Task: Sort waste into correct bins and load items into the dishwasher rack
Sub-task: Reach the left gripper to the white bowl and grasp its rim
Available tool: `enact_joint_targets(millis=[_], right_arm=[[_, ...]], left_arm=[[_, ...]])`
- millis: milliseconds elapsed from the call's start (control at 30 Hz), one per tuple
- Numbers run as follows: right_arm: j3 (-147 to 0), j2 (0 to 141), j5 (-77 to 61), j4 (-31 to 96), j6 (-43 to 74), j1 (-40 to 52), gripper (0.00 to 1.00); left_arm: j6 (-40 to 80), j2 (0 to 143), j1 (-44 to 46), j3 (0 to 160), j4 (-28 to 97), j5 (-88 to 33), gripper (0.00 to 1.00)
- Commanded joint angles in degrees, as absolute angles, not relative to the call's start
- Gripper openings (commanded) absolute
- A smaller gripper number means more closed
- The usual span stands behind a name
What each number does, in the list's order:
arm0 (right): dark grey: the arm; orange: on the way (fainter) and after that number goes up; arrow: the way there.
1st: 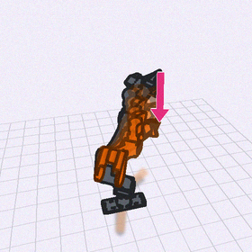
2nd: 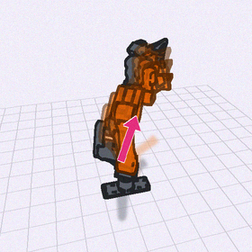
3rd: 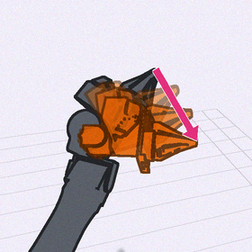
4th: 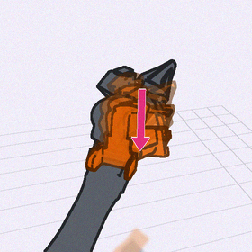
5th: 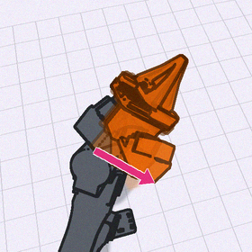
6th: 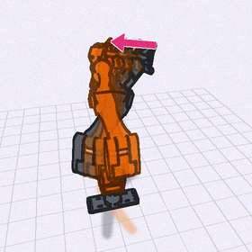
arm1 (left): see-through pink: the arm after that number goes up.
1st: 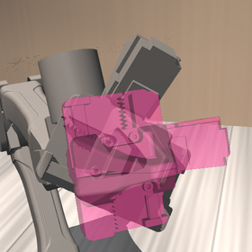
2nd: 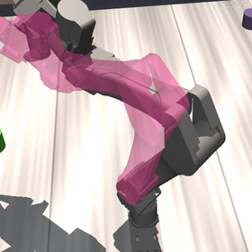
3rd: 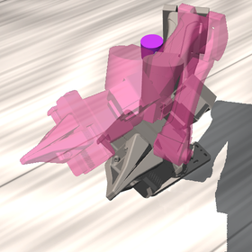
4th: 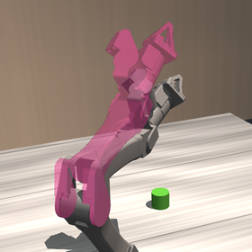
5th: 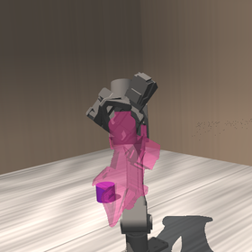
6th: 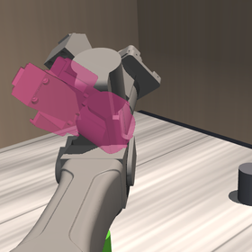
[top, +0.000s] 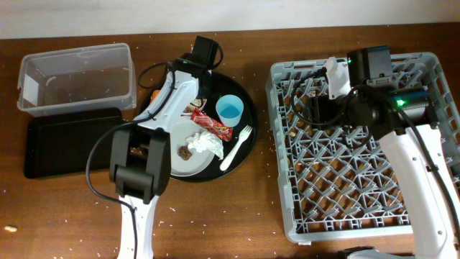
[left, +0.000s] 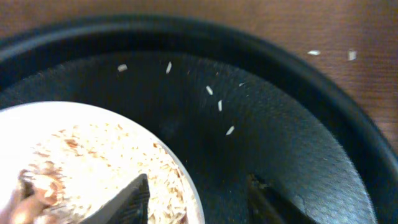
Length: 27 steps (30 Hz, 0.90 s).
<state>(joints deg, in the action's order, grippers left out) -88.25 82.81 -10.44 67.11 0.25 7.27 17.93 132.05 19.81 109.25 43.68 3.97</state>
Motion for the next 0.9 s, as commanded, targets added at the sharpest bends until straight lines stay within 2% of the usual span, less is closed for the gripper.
enact_joint_targets(millis=[0, 133, 367, 600, 867], right_arm=[[-89.4, 82.8, -9.9, 67.2, 0.5, 7.0, 0.64], [-89.4, 82.8, -9.9, 67.2, 0.5, 7.0, 0.61], [-89.4, 82.8, -9.9, 67.2, 0.5, 7.0, 0.60], [-89.3, 82.8, -9.9, 67.4, 0.5, 7.0, 0.60], [-89.3, 82.8, -9.9, 67.3, 0.5, 7.0, 0.60]], left_arm=[[18.9, 134.4, 19.8, 109.7, 43.5, 5.0, 0.38], [18.9, 134.4, 19.8, 109.7, 42.3, 5.0, 0.21], [18.9, 134.4, 19.8, 109.7, 42.0, 5.0, 0.01], [18.8, 134.2, 19.8, 110.5, 43.2, 5.0, 0.01], [17.9, 134.2, 19.7, 124.3, 58.9, 5.0, 0.01]])
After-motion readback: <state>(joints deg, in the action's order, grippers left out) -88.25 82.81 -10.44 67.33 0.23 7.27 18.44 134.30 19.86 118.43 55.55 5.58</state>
